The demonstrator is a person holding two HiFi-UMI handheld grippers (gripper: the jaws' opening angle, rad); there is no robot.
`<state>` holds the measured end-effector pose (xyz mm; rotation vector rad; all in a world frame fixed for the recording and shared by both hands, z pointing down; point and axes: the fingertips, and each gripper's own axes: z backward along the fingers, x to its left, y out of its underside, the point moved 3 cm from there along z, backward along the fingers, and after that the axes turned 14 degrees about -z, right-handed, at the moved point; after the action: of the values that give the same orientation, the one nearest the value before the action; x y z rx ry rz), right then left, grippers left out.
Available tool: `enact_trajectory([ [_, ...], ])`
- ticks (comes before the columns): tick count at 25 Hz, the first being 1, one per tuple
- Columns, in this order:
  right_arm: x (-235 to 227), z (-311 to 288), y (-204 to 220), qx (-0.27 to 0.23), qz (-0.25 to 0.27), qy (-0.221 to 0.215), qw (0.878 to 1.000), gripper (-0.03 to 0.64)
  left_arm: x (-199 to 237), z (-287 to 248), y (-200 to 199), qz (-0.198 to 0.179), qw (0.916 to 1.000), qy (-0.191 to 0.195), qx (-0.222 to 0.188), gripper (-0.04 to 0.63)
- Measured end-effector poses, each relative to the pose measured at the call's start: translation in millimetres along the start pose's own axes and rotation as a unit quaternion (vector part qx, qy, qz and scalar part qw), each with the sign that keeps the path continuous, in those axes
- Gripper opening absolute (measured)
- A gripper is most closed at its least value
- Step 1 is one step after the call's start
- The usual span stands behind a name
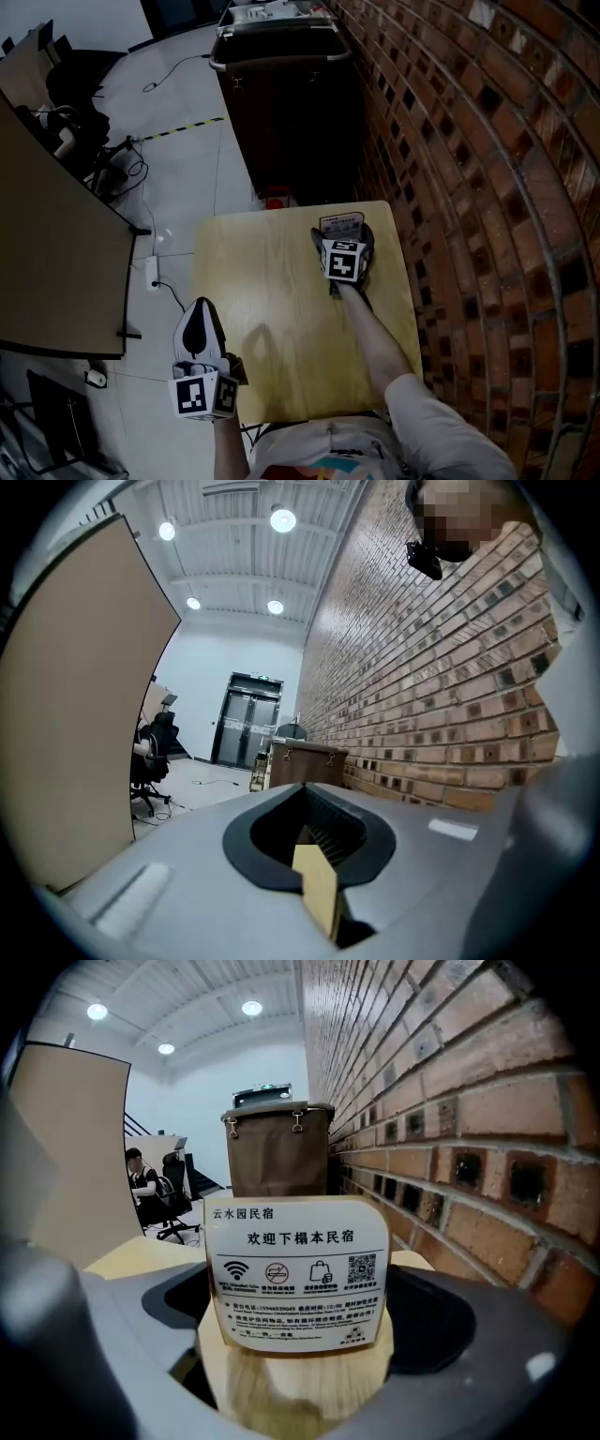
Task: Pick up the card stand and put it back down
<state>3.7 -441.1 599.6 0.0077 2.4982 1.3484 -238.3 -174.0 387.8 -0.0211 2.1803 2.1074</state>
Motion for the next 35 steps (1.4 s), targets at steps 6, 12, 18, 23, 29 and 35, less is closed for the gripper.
enact_trajectory([
  [6, 2, -7, 5, 0.001, 0.006, 0.003, 1.0, 0.566, 2, -4, 5, 0.003, 0.9999, -0.013, 0.005, 0.005],
  [12, 5, -6, 1, -0.006, 0.008, -0.006, 1.0, 0.566, -1, -5, 7, 0.004, 0.9999, -0.011, 0.003, 0.006],
  [18, 4, 4, -8, -0.017, 0.006, -0.003, 1.0, 0.566, -1, -1, 2, 0.006, 0.9999, -0.01, -0.005, 0.006],
  [23, 23, 66, -62, -0.113, -0.028, -0.057, 0.992, 0.565, 1, 3, -5, 0.009, 0.9998, -0.009, -0.016, 0.006],
  [29, 42, 198, -118, -0.225, -0.048, -0.128, 0.965, 0.162, -13, 9, -23, 0.008, 0.999, 0.011, -0.042, 0.006],
  [35, 45, 309, -131, -0.296, -0.078, -0.213, 0.928, 0.0, -30, 20, -49, -0.009, 0.9963, 0.034, -0.079, 0.005],
])
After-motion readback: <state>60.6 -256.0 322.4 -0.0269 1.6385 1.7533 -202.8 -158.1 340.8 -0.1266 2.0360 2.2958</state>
